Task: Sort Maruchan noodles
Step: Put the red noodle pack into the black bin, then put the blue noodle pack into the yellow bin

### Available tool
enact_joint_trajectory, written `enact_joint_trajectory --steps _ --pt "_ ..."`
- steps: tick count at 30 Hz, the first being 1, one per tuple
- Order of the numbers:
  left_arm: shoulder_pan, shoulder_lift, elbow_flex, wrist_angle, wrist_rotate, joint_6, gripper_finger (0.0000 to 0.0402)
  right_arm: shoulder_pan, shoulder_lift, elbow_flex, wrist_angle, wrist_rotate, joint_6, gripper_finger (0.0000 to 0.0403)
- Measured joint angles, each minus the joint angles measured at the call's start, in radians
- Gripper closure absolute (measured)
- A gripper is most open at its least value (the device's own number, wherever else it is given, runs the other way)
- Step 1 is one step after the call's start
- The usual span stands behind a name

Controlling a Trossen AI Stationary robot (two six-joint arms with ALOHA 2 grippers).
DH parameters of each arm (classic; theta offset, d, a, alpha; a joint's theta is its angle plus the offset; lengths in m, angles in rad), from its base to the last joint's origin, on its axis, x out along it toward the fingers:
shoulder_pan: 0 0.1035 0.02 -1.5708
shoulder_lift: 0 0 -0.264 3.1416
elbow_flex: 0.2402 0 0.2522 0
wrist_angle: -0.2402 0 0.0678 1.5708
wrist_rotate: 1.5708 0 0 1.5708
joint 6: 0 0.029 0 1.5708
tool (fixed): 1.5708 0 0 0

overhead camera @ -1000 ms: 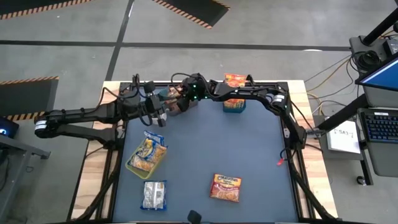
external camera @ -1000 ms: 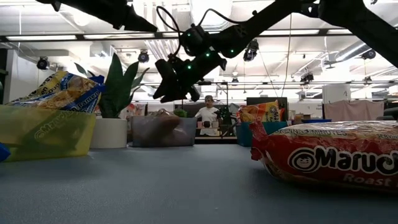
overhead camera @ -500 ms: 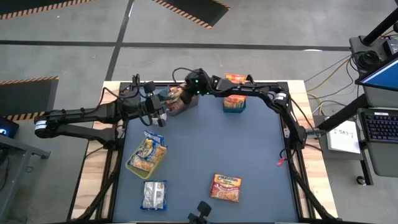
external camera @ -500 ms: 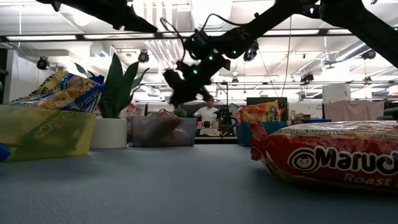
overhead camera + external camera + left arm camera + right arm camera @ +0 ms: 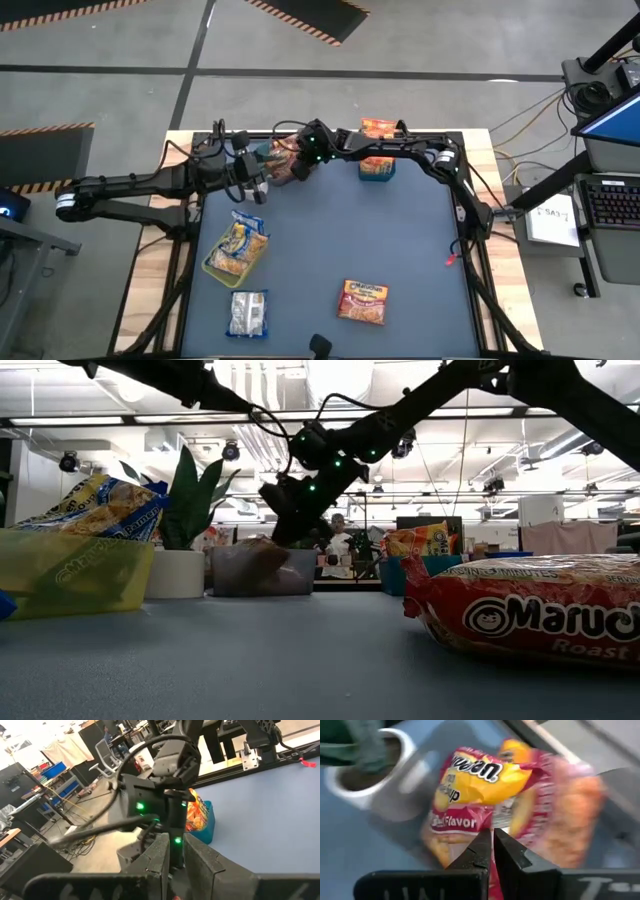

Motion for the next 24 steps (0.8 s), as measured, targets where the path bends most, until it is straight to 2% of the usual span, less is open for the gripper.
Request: enact_joint_trajectory --steps 6,10,14,18,24 --pt "0.0 0.005 0.002 0.006 0.0 0.007 0.0363 0.034 0.025 -0.001 0.18 -0.107 0.018 0.039" --pt "0.001 0.007 0.002 0.012 0.0 0.016 0.0363 0.058 0.033 0.0 0.307 -0.114 0.032 0.039" --pt "0.001 0.007 0.002 0.01 0.0 0.018 0.0363 0.068 0.036 0.0 0.32 -0.113 -0.014 0.039" --pt "0.001 0.007 0.002 0.003 0.0 0.017 0.0363 0.071 0.024 0.0 0.274 -0.116 -0.027 0.039" --pt "-0.004 0.001 0.002 -0.054 0.0 -0.046 0.0363 0.085 -0.099 -0.001 -0.028 -0.216 -0.089 0.039"
